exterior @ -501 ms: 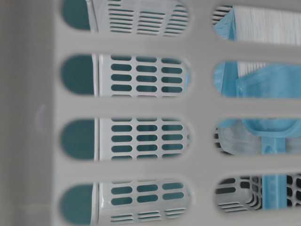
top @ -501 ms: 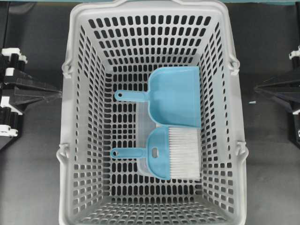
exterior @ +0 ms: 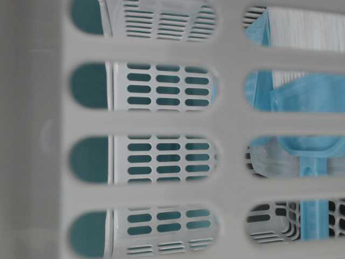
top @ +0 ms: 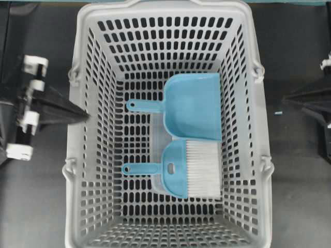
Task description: Pick up the hand brush from the shopping basket with the left arm.
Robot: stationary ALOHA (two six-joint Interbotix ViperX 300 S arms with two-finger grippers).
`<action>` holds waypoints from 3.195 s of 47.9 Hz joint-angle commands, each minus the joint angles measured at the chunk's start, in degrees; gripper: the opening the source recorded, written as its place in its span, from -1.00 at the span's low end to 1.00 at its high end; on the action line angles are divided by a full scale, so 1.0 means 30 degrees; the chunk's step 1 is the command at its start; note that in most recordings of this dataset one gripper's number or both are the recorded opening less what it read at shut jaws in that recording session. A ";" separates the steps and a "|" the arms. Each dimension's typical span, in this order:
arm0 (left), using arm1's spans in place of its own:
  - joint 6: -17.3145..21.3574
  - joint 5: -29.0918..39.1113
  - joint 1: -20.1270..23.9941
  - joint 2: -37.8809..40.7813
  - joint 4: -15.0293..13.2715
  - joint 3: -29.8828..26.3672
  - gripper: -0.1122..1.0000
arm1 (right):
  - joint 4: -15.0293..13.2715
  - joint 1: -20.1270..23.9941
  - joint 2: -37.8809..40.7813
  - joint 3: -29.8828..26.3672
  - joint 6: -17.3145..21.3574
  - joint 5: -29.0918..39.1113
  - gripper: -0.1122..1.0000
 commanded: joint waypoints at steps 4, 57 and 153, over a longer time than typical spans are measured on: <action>-0.0029 0.4512 -0.0205 0.2754 0.0088 -0.3633 -0.80 | 0.0088 0.0029 -0.0059 -0.0498 0.0029 0.1201 -0.82; -0.1289 1.1162 -0.1377 1.2598 0.0088 -0.9346 0.67 | 0.0088 0.0029 -0.0117 -0.0439 0.0059 0.1348 0.53; -0.1729 0.7588 -0.2607 1.5439 0.0088 -0.8877 -0.38 | 0.0176 0.0029 -0.0205 0.0146 0.0088 0.1494 0.53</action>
